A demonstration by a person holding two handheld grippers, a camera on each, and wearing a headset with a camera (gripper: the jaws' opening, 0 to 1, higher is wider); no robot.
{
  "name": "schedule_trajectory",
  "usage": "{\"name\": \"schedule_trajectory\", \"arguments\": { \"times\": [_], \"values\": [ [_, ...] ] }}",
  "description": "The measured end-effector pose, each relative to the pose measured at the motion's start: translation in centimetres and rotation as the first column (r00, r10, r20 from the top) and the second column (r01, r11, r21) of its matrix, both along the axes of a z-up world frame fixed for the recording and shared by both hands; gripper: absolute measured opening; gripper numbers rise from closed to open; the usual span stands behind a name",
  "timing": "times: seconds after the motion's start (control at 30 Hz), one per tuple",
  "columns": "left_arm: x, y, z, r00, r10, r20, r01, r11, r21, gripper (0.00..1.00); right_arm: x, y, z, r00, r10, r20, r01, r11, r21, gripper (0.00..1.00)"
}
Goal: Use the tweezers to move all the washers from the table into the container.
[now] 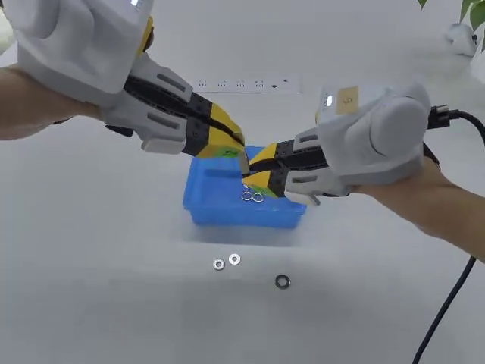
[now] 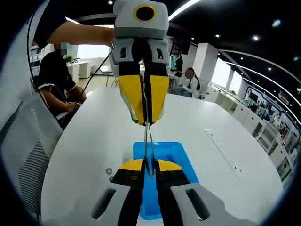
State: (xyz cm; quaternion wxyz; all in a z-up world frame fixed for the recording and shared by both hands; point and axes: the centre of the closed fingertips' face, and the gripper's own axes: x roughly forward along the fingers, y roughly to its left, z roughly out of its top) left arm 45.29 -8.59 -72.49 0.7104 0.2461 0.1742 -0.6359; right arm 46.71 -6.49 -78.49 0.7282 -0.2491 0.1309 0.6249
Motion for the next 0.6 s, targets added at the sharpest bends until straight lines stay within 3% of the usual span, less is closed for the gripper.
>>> {"name": "schedule_trajectory", "arguments": {
  "times": [0.33,0.6],
  "values": [
    [1.7,0.6,-3.5,0.998,0.037,-0.058,-0.036,0.999,0.013,0.06,1.5,0.7,-3.9,0.998,0.009,-0.064,-0.013,0.998,-0.060,0.10],
    [2.2,1.3,-5.0,0.995,0.044,-0.087,-0.042,0.999,0.030,0.06,1.7,1.5,-5.4,0.994,0.015,-0.112,-0.022,0.998,-0.065,0.10]
  ]
}}
